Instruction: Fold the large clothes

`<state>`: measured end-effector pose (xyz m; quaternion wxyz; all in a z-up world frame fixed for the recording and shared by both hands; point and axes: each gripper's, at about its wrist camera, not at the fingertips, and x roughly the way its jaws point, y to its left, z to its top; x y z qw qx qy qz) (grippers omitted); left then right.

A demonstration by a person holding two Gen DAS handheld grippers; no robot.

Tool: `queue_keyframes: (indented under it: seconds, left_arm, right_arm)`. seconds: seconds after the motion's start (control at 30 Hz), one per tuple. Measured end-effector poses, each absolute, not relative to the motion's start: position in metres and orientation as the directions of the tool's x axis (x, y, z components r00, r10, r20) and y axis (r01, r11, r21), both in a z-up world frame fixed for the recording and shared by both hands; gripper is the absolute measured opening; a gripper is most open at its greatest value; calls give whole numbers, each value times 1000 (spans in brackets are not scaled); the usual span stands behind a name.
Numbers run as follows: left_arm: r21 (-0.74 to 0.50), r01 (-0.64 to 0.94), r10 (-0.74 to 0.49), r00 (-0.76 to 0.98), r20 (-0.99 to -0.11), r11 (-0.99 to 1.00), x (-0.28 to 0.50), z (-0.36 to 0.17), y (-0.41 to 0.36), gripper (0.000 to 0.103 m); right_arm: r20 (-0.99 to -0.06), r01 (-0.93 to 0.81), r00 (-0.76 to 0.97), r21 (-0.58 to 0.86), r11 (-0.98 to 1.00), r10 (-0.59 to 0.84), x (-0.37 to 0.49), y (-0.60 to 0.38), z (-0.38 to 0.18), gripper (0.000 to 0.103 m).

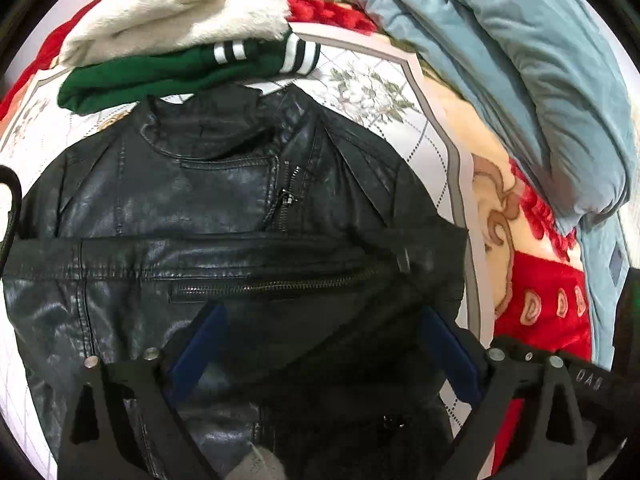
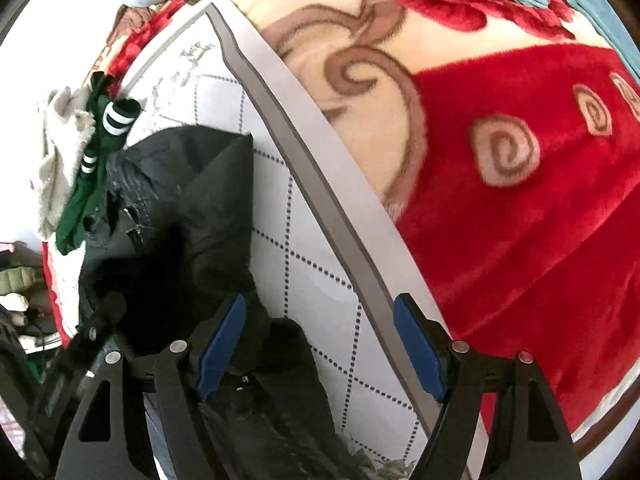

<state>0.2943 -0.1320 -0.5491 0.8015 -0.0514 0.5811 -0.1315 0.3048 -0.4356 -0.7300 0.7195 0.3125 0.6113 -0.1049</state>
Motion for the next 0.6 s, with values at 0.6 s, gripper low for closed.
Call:
queue_keyframes:
  seconds: [0.6]
  left_arm:
    - [177,-428,270,167,-948,886,221,-557,72,99]
  right_arm:
    - [-983,96,-1,184,978,185,399,-302,-768,46]
